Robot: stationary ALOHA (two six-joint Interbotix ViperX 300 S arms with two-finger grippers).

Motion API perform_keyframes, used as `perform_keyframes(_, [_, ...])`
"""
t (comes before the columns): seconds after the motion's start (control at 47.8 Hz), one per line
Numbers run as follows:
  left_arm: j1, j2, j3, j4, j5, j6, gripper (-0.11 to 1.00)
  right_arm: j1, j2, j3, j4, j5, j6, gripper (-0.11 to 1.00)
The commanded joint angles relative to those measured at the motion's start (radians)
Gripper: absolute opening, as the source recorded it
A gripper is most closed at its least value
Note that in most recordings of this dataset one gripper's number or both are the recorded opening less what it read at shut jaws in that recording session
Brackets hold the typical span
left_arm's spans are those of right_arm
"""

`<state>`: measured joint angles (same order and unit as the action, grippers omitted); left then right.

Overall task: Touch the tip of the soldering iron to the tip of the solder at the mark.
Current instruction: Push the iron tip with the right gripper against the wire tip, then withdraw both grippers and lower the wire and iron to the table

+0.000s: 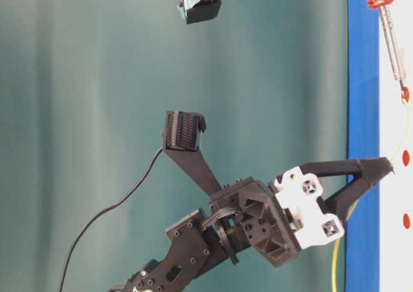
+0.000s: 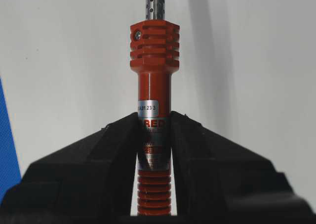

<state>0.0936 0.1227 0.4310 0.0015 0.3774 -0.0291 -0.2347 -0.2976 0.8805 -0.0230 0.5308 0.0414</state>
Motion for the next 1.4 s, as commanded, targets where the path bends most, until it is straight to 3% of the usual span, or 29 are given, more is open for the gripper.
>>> perform_keyframes(0.0, [0.000,-0.014,-0.028,0.002,-0.002,0.000,0.02,-0.005,-0.006,-0.028,-0.003,-0.006,-0.002,0.06])
perform_keyframes(1.066, [0.002,-0.015,-0.028,0.002,-0.002,0.000,0.02,-0.003,-0.006,-0.028,-0.003,-0.006,-0.002,0.06])
perform_keyframes(1.38, [0.000,-0.132,0.002,0.002,0.069,0.002,0.02,-0.003,-0.006,-0.028,-0.003,-0.008,-0.002,0.06])
